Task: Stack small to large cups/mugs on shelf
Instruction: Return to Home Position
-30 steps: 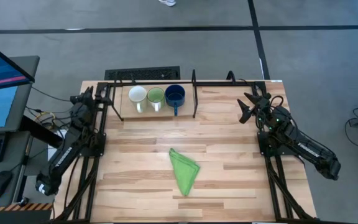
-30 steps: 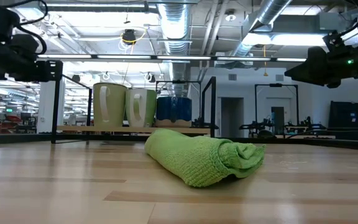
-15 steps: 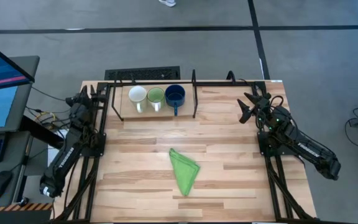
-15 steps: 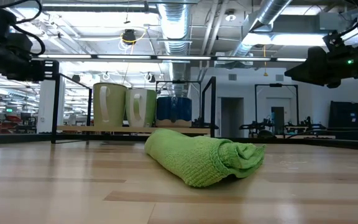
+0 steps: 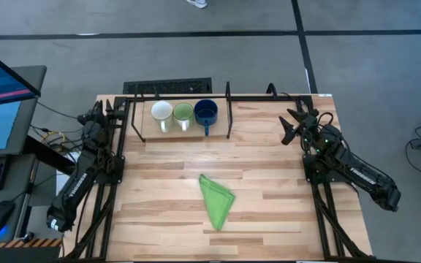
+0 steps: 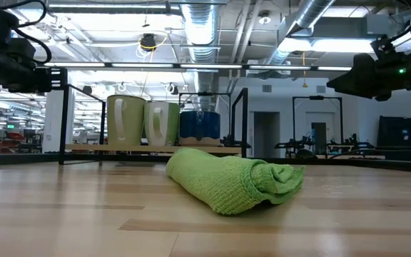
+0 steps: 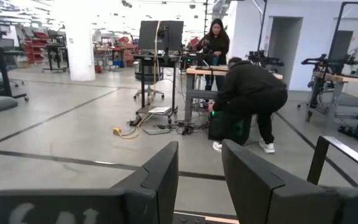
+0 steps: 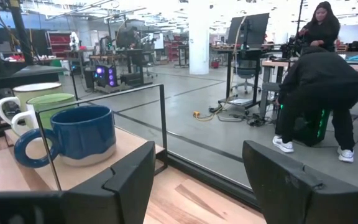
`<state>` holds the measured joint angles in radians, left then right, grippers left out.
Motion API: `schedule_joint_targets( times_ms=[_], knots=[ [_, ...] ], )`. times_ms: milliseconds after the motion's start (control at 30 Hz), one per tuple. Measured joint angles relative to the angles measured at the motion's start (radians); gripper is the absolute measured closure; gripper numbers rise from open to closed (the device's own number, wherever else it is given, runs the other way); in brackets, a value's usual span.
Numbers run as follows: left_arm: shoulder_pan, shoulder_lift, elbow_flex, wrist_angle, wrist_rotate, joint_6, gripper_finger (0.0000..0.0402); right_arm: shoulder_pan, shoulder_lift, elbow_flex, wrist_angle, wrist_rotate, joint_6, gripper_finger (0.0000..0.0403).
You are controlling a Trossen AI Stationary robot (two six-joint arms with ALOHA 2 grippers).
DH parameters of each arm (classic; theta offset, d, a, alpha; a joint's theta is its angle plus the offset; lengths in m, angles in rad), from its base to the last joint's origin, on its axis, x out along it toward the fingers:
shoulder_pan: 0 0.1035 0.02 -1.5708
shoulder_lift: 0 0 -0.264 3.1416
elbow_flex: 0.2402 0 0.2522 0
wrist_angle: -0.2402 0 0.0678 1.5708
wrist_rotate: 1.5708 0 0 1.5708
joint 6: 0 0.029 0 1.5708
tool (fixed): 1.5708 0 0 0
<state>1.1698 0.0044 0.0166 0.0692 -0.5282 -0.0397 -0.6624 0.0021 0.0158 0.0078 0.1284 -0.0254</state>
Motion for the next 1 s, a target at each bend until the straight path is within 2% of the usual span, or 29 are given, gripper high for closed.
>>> schedule_joint_targets(
  times_ms=[233,500,1000],
  knots=[
    [0.000,0.000,0.000,-0.001,0.007,-0.051,0.0287,0.000,0.000,0.000,0.000,0.000,0.000,0.0138],
    [0.000,0.000,0.000,-0.002,0.008,0.009,0.0287,0.000,0.000,0.000,0.000,0.000,0.000,0.0138],
    [0.000,0.000,-0.001,-0.002,0.008,0.013,0.0287,0.000,0.000,0.000,0.000,0.000,0.000,0.0138]
  ],
)
